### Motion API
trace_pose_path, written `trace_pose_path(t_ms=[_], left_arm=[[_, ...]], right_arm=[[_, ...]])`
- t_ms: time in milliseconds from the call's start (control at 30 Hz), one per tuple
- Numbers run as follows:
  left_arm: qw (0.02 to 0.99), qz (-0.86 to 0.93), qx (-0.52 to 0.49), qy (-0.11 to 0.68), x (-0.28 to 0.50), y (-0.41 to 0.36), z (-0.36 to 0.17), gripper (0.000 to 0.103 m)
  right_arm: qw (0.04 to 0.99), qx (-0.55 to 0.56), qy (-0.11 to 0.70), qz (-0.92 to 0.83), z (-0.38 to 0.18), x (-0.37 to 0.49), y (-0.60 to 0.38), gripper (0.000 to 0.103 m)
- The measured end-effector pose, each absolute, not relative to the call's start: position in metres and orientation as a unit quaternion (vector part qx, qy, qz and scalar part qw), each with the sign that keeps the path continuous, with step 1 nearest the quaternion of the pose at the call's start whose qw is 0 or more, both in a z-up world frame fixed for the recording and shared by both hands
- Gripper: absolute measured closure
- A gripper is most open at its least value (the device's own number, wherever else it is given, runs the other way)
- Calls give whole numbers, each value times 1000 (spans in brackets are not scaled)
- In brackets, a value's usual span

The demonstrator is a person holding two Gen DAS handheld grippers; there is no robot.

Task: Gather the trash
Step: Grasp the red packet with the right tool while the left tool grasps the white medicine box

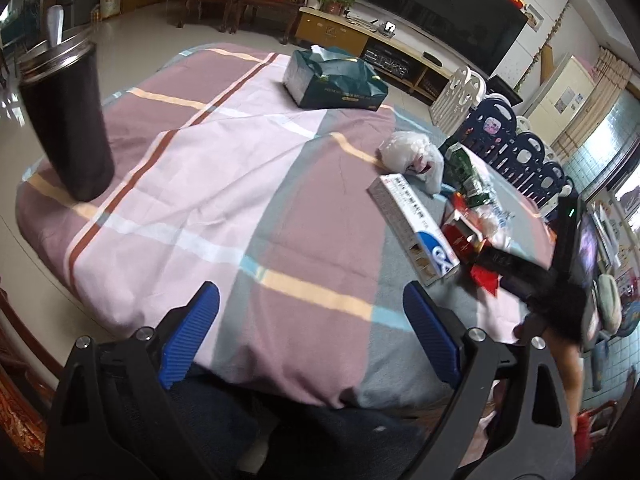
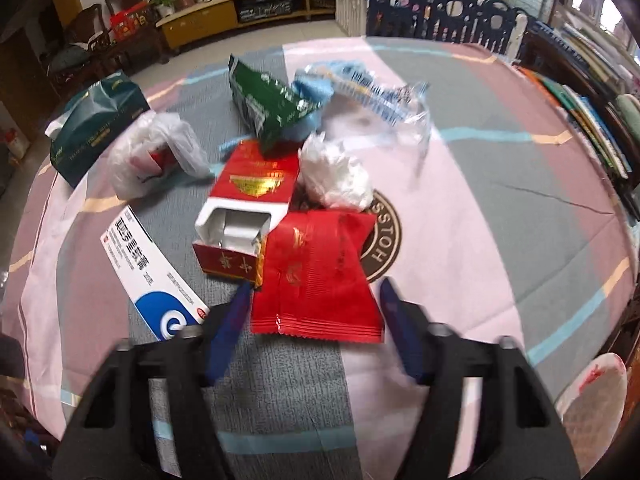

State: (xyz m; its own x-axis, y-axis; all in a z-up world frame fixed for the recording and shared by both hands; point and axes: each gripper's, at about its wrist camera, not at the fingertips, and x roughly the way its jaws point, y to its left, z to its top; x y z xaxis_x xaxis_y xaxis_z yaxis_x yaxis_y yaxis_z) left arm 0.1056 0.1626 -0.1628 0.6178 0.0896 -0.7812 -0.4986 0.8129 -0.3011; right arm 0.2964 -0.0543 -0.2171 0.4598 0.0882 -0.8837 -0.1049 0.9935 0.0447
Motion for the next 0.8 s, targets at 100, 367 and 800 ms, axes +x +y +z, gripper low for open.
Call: trace_pose_path(t_ms=[100, 367, 800], left_arm=[[867, 161, -246, 403, 137, 160, -157, 10], [845, 158, -207, 467, 247, 136, -174, 10], [791, 211, -142, 556, 307, 99, -227, 30]], right_arm=[[858, -8, 505, 87, -217, 291, -59, 56], [825, 42, 531, 187, -210, 245, -84, 57], [846, 39, 498, 187, -176, 190, -148, 57]])
